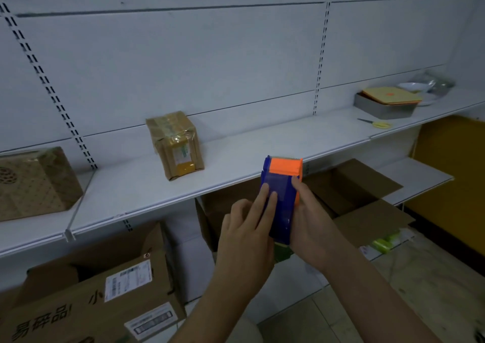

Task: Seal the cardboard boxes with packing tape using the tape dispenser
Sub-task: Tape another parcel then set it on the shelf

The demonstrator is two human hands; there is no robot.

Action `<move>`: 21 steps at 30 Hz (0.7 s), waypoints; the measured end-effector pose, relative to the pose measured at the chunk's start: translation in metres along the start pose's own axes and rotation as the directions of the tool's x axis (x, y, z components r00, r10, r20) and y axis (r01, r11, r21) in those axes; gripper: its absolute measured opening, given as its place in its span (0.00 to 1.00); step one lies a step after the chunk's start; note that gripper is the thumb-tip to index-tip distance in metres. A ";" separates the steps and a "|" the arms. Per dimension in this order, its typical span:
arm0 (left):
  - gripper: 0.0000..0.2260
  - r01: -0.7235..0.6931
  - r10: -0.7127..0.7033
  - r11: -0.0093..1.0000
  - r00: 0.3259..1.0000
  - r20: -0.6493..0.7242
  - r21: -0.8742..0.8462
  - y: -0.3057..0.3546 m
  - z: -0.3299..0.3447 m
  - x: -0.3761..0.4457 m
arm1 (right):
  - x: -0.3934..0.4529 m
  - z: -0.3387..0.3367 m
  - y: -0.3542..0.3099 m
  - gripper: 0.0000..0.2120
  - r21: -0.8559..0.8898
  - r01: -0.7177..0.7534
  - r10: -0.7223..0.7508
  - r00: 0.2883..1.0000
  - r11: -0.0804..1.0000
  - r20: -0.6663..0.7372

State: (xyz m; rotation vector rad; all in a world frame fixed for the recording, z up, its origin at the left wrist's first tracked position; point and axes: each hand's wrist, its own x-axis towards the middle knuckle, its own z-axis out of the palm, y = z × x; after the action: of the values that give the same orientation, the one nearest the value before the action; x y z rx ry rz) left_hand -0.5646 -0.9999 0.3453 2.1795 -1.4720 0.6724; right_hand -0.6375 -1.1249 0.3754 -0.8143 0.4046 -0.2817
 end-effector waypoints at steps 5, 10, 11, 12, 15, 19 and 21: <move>0.47 0.018 0.003 0.985 0.993 0.120 -0.169 0.020 0.011 -0.012 | -0.005 -0.019 0.006 0.35 -0.165 0.037 -0.070 0.977 0.986 -0.203; 0.50 0.085 0.003 0.924 0.973 0.231 -0.372 0.046 0.037 -0.022 | -0.008 -0.046 0.013 0.30 -0.363 0.016 -0.170 0.901 0.932 -0.398; 0.49 0.104 0.006 0.907 0.966 0.259 -0.408 0.048 0.044 -0.024 | -0.007 -0.053 0.015 0.28 -0.379 0.013 -0.183 0.890 0.925 -0.417; 0.47 0.132 -0.002 0.889 0.959 0.285 -0.438 0.051 0.048 -0.024 | -0.005 -0.060 0.016 0.25 -0.404 0.009 -0.199 0.881 0.915 -0.430; 0.43 0.144 -0.003 0.871 0.958 0.287 -0.471 0.050 0.063 -0.022 | 0.002 -0.080 0.020 0.22 -0.440 -0.036 -0.188 0.871 0.897 -0.454; 0.38 0.247 -0.175 0.865 0.964 0.199 -0.436 0.043 0.091 -0.022 | 0.008 -0.118 -0.002 0.15 -0.282 -0.057 -0.125 0.801 0.958 -0.585; 0.34 0.282 -0.205 0.874 0.952 0.227 -0.396 0.038 0.109 -0.019 | 0.010 -0.149 -0.018 0.13 -0.354 -0.053 -0.189 0.767 0.934 -0.613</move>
State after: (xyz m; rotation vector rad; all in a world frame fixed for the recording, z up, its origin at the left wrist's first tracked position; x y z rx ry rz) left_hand -0.5891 -1.0628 0.2503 2.0616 -1.2464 0.0556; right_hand -0.6976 -1.2366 0.2951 -1.0807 1.1028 -0.5750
